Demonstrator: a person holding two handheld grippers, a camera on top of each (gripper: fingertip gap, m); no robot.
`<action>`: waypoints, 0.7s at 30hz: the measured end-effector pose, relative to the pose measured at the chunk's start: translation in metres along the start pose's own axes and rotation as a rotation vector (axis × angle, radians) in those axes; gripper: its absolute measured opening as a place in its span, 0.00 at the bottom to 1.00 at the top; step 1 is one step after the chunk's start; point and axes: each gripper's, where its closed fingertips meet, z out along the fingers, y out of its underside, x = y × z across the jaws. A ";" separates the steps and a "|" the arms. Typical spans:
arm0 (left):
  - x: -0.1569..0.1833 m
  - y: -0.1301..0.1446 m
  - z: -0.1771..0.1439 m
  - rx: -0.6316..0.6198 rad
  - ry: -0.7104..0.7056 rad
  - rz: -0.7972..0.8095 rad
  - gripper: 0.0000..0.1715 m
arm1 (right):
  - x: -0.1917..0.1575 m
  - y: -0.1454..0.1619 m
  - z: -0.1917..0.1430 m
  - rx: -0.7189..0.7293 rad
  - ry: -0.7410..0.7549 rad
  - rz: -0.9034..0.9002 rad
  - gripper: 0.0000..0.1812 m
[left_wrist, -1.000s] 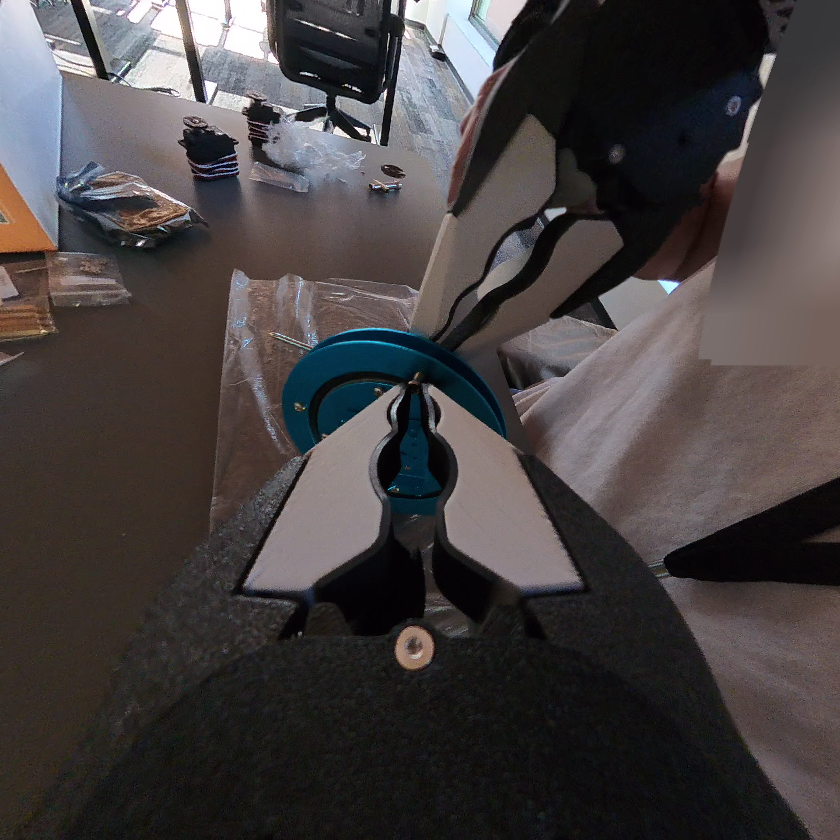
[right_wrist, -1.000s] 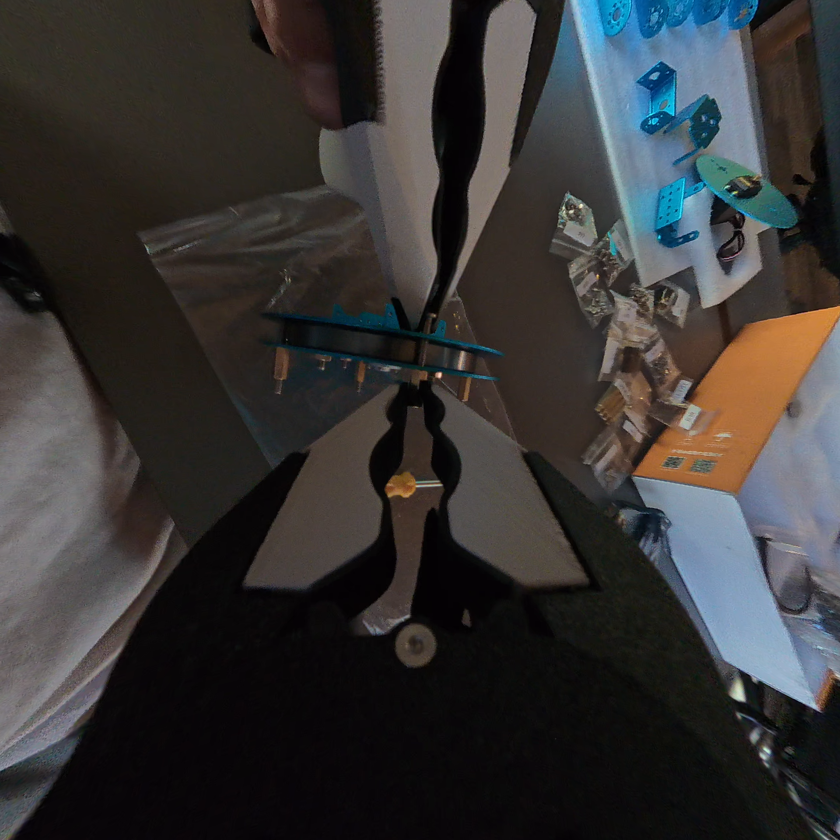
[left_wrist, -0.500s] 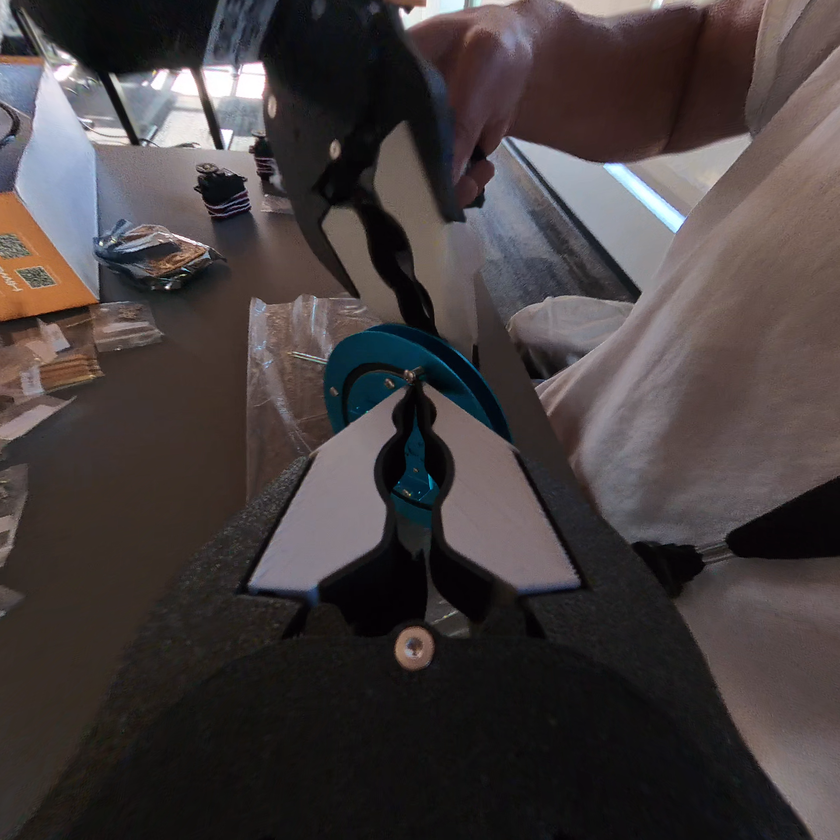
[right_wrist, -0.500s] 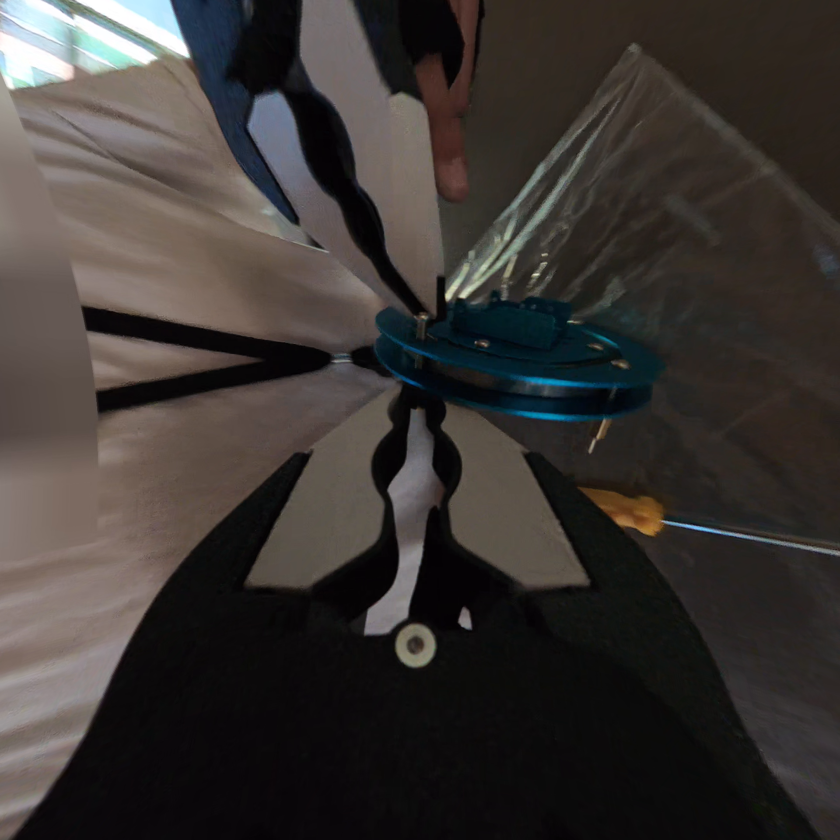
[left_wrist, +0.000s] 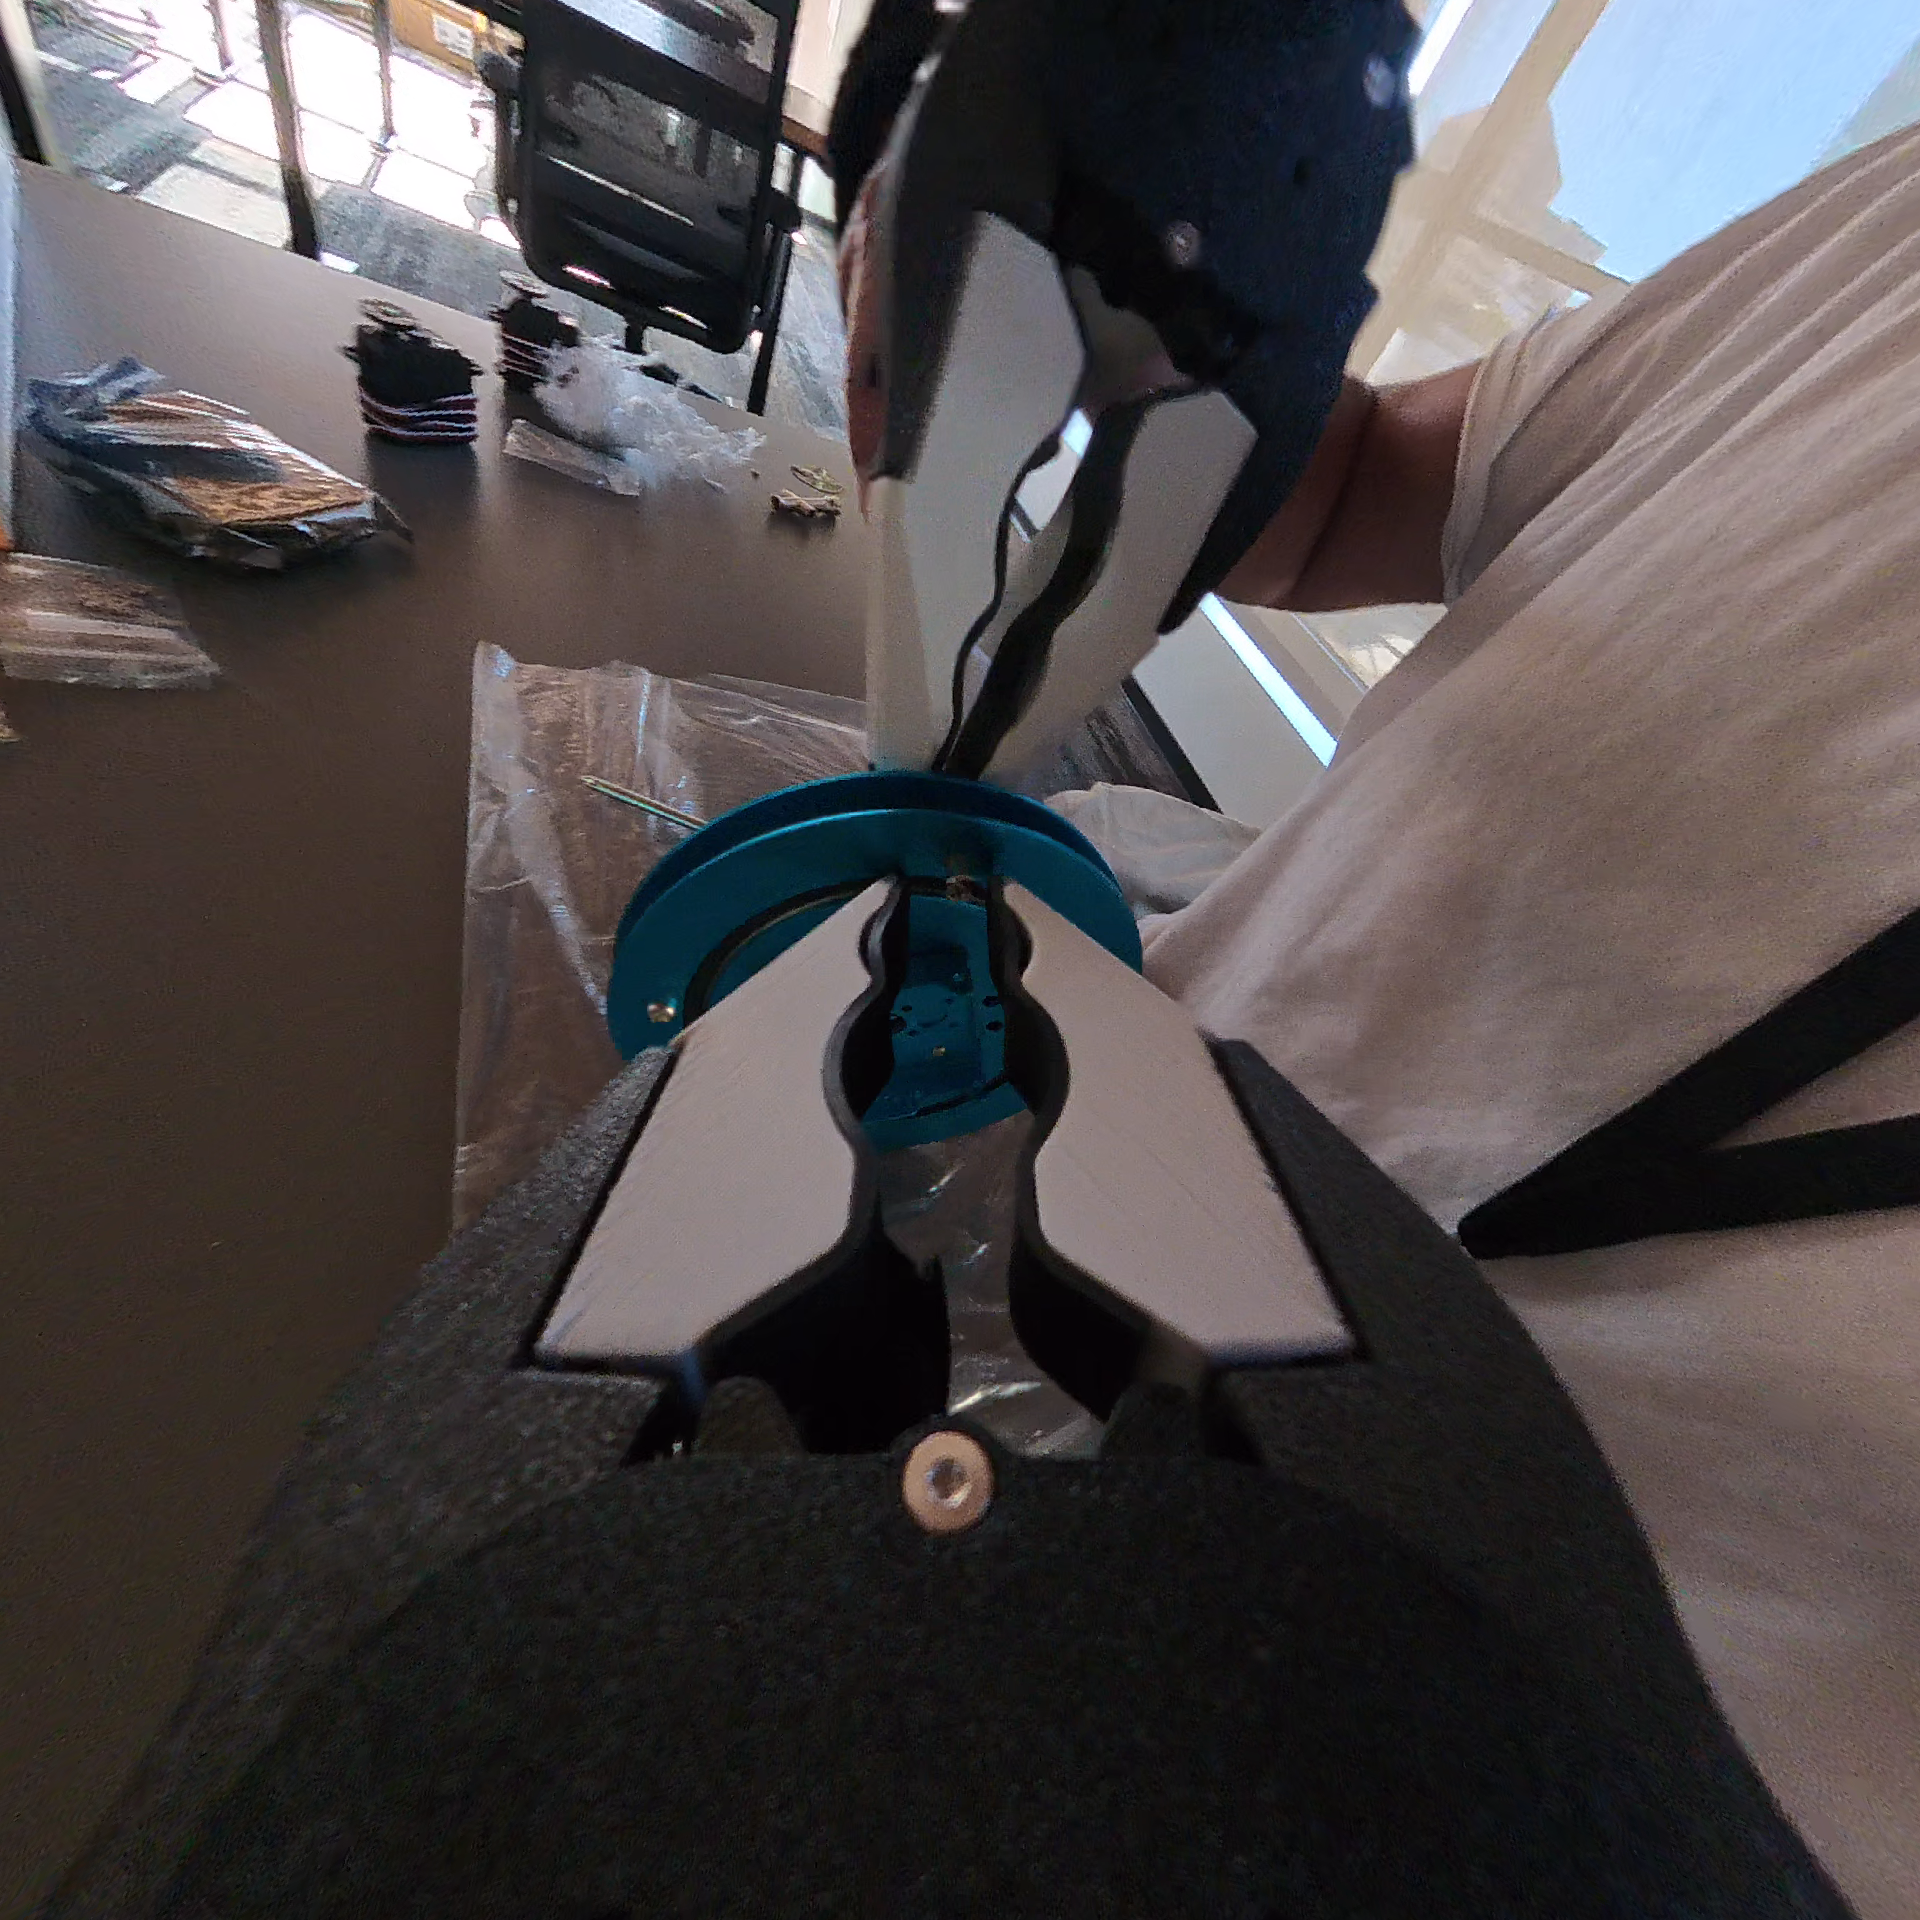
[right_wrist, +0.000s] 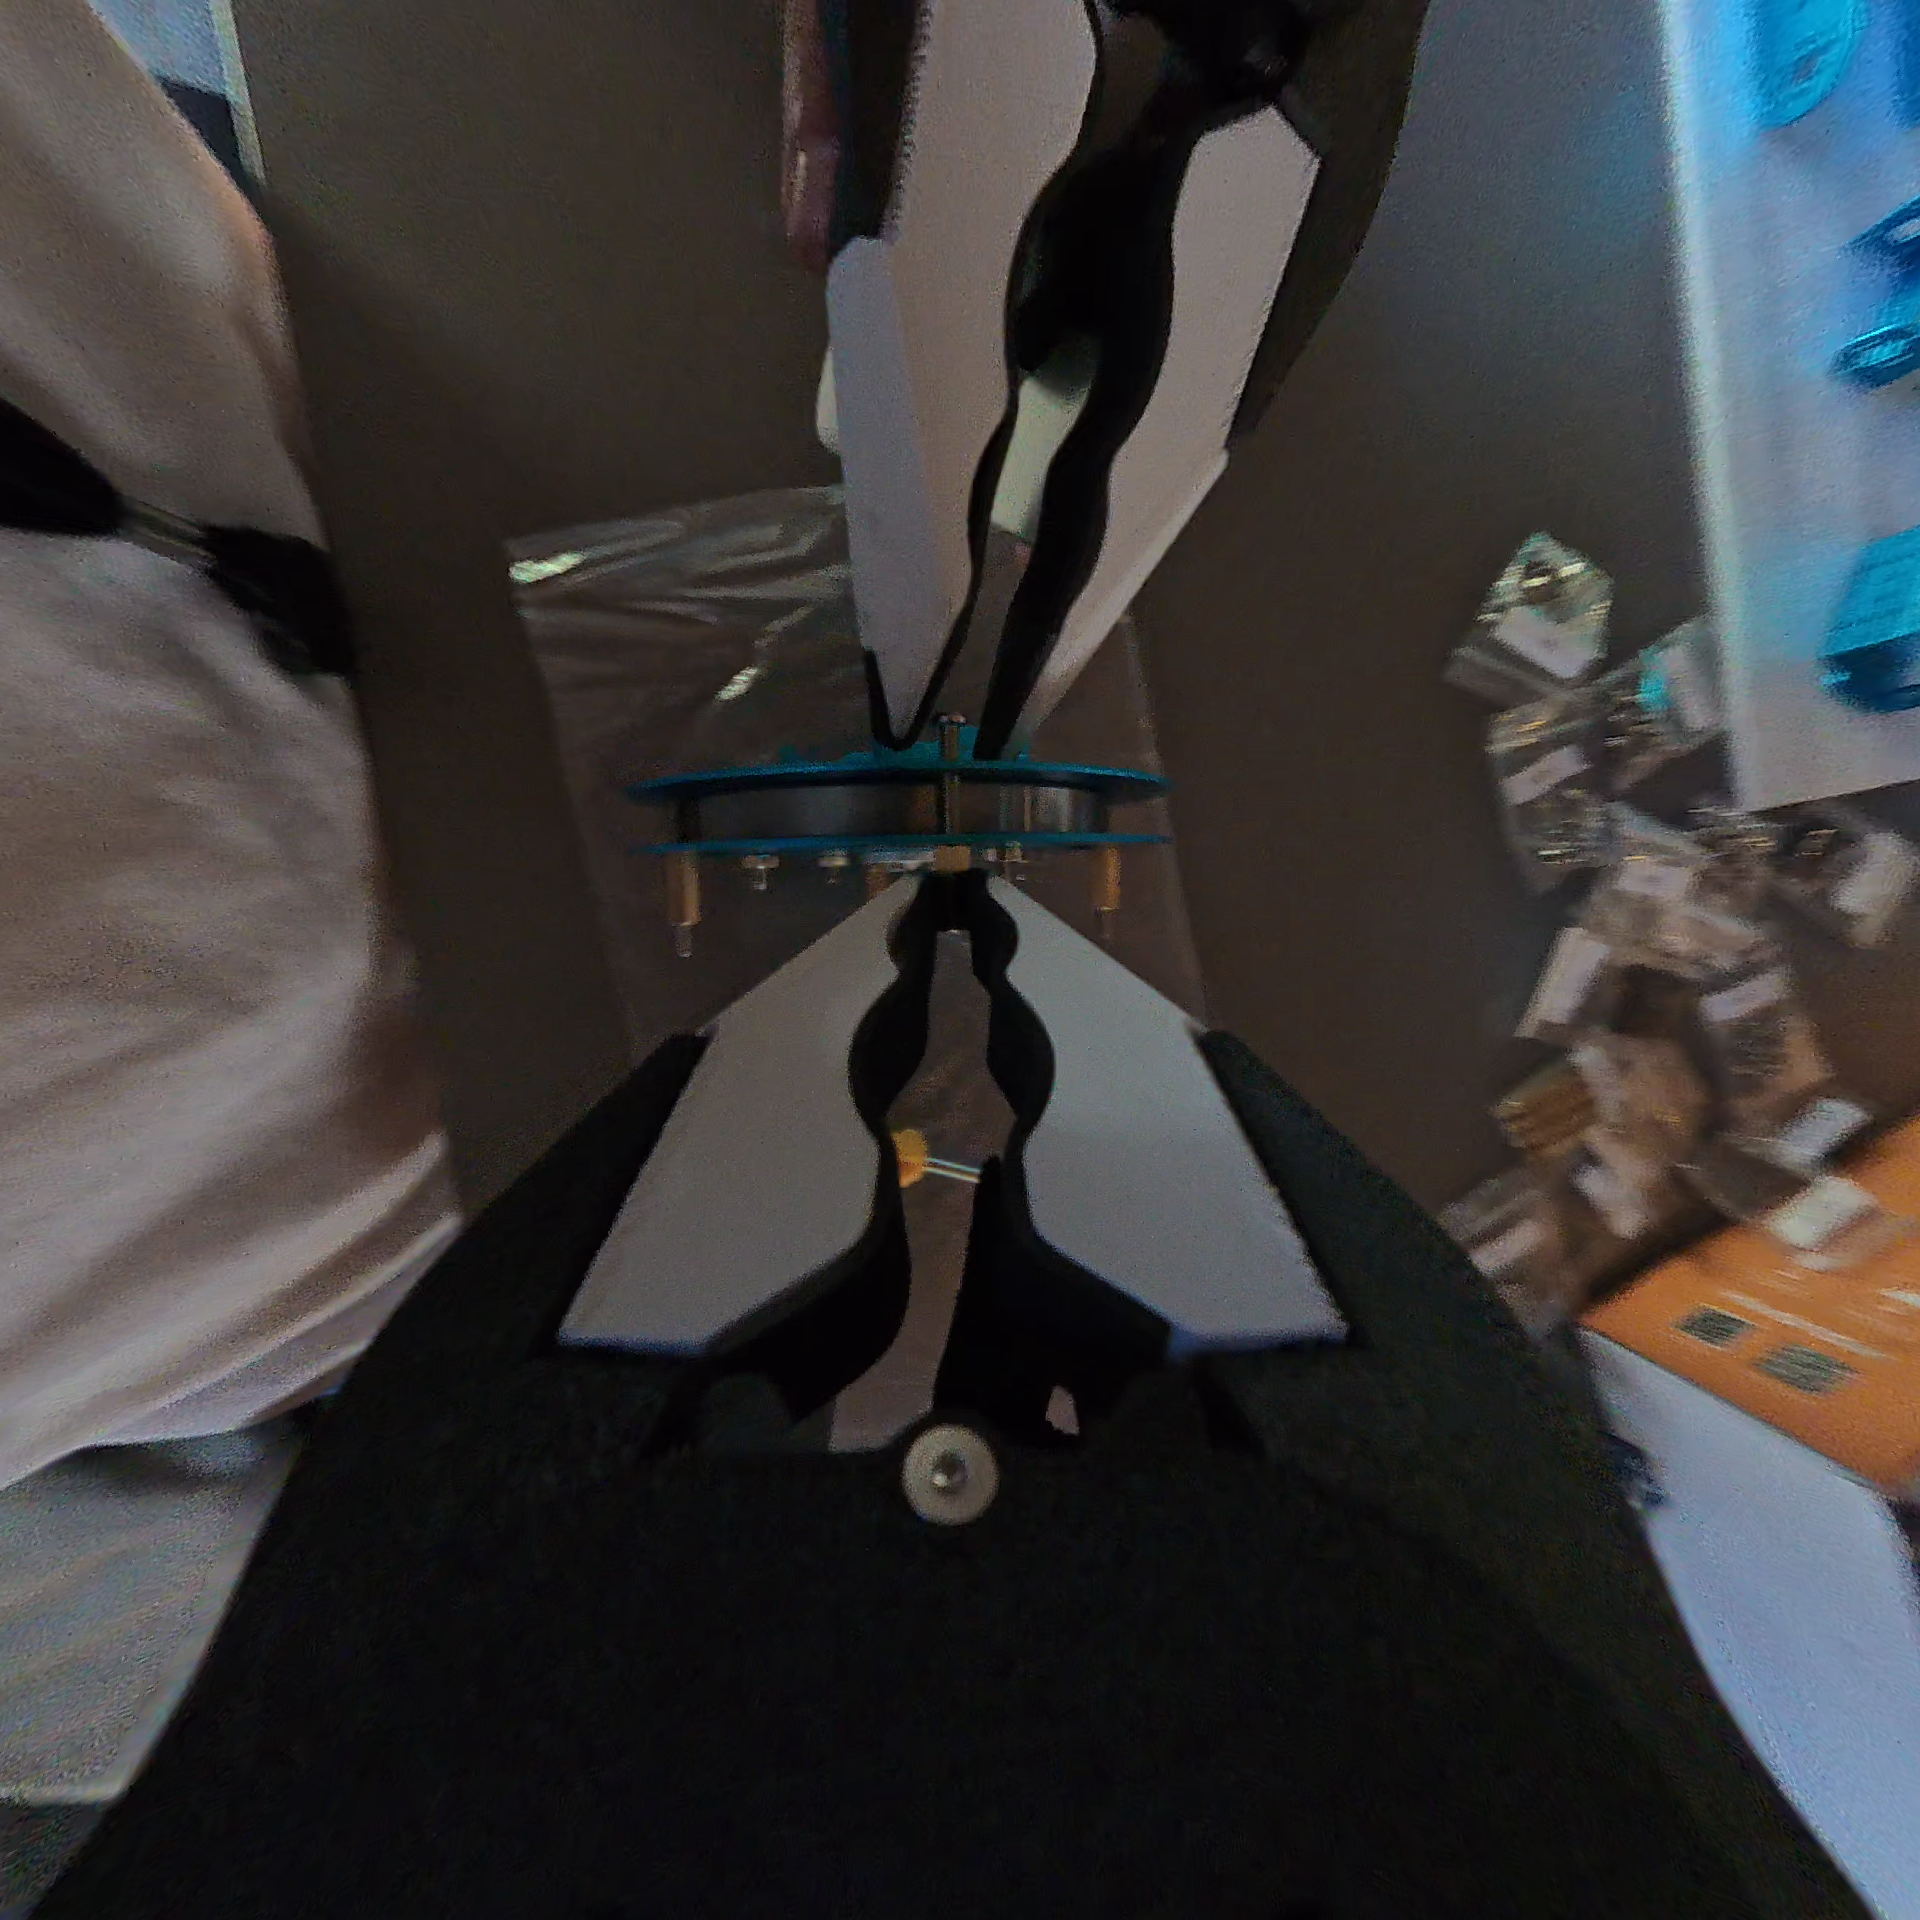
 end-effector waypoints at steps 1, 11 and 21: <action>-0.003 -0.001 -0.001 0.007 -0.010 -0.008 0.08 | 0.004 0.000 0.001 -0.006 0.044 -0.040 0.02; -0.006 -0.001 -0.003 0.015 -0.031 -0.082 0.06 | 0.019 -0.002 0.002 -0.107 0.377 -0.315 0.02; -0.009 -0.005 -0.008 0.006 -0.089 -0.066 0.03 | 0.022 -0.007 0.003 -0.118 0.474 -0.364 0.02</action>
